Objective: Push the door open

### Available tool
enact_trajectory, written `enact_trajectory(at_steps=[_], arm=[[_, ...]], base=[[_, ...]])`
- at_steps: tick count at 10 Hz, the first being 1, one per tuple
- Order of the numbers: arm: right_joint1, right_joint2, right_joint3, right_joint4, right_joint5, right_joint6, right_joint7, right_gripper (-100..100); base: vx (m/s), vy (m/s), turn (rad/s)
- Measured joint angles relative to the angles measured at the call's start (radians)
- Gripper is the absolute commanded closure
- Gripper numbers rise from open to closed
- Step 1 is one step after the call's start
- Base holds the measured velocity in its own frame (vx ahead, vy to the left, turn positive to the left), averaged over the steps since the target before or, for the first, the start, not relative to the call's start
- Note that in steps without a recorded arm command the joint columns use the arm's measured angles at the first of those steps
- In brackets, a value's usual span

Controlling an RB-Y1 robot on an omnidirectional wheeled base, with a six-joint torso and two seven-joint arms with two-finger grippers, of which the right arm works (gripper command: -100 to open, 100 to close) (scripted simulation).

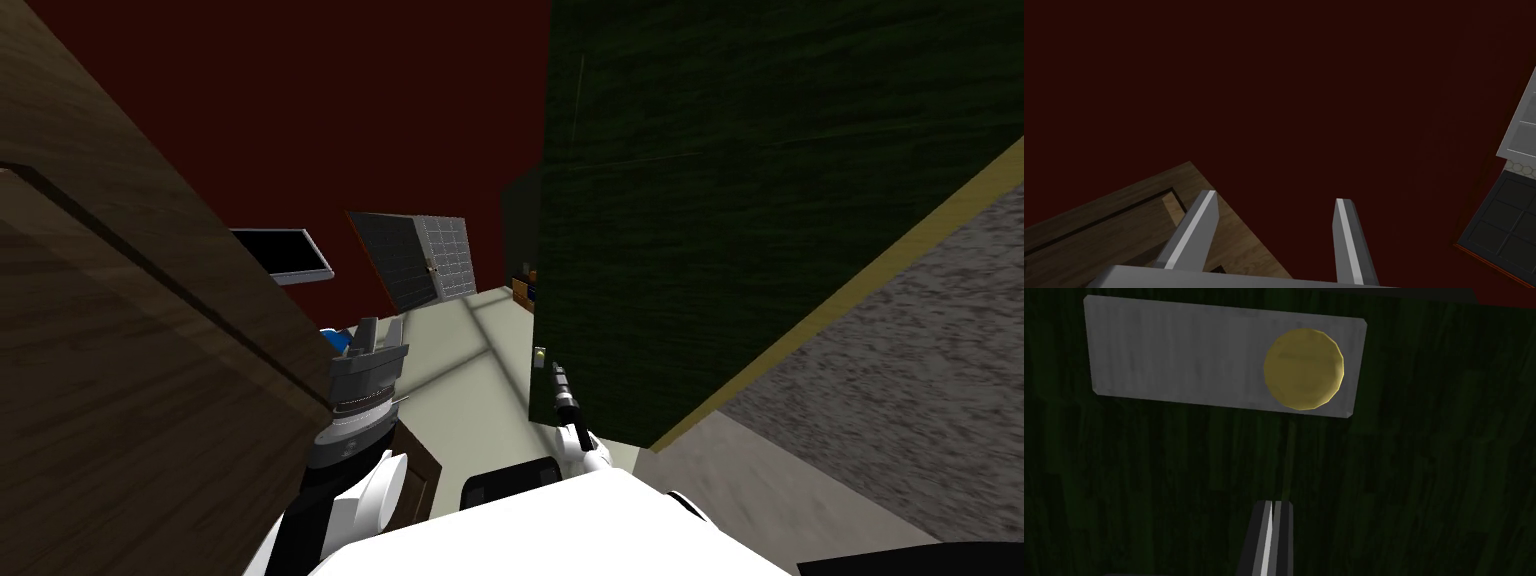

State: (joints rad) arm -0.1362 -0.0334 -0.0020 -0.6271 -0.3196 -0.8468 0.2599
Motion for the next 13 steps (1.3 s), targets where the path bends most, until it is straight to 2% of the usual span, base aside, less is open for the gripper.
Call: enact_trajectory(at_steps=[2,5,7,9,11,13], arm=[[0.0,-0.008,0.038,0.003,-0.017,-0.001,0.009,-100],[0.023,-0.01,0.107,-0.028,-0.046,0.001,0.028,-100],[0.049,-0.005,0.159,-0.069,-0.067,0.014,0.046,-100],[0.052,0.005,0.207,-0.081,-0.091,0.02,0.06,-100],[0.062,0.026,0.25,-0.107,-0.112,0.031,0.082,-100],[0.075,0.043,0.294,-0.113,-0.128,0.025,0.089,-100]], base=[[-0.074,0.008,-0.165],[-0.051,0.02,-0.211],[-0.04,0.029,-0.19],[-0.048,0.035,-0.22],[-0.057,0.038,-0.162],[-0.06,0.065,-0.164]])
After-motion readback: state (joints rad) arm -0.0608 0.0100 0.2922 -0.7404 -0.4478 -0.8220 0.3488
